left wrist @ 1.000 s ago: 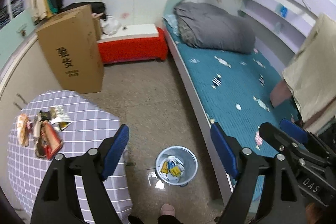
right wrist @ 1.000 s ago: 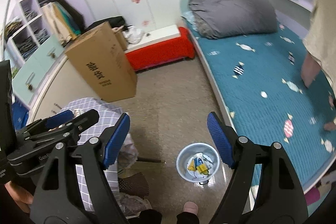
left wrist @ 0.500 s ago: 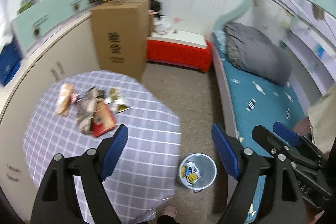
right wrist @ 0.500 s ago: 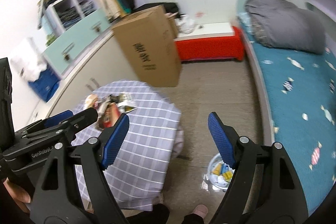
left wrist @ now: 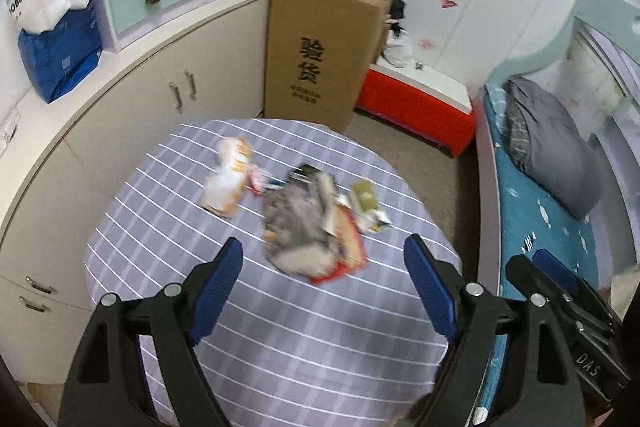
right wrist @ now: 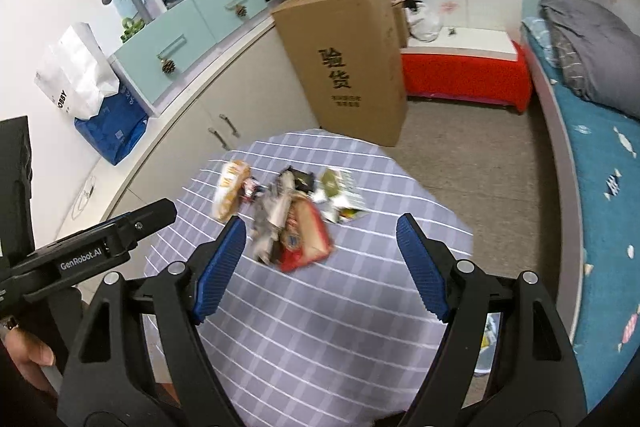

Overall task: Collect trash
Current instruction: 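Move both open grippers back over the checked table, then grasp the white-orange bread bag with the left gripper while the right grasps the red-white snack packet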

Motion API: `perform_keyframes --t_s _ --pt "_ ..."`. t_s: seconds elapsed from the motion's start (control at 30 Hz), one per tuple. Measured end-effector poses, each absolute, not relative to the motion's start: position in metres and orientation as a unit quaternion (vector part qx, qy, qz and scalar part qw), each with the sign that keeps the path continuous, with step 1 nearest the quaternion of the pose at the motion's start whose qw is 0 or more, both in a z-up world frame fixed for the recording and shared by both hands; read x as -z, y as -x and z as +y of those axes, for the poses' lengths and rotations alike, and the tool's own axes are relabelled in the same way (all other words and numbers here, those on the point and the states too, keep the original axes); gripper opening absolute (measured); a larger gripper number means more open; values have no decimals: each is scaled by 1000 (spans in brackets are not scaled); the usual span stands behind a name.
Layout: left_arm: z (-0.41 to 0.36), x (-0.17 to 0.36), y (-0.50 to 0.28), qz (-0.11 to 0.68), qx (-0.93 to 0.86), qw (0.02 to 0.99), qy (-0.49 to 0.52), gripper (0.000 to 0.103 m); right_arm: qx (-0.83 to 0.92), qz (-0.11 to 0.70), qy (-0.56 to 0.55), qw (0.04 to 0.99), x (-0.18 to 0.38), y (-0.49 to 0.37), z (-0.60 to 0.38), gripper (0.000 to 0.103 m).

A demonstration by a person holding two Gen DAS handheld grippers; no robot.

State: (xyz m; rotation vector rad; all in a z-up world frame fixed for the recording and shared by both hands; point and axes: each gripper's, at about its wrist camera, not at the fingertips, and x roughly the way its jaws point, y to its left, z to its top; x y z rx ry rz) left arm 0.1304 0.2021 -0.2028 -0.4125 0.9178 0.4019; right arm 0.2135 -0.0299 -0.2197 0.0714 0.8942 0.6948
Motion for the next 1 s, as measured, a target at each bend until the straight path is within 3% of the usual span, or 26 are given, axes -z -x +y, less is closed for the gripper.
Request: perform_keyframes --t_s 0.33,0.77,0.8,0.87,1.0 --pt "326 255 -170 494 -173 824 218 81 -329 453 -14 829 250 -248 86 77" --pt "371 348 -236 570 -145 779 216 79 -299 496 40 814 295 -285 166 77" --pt "373 352 -239 573 -143 777 217 74 -298 498 45 813 298 -288 170 77" --pt "378 362 -244 584 -133 768 224 31 -298 503 53 810 303 -292 178 77" --pt "392 358 -233 564 -121 777 252 22 -307 509 81 800 313 -296 202 75"
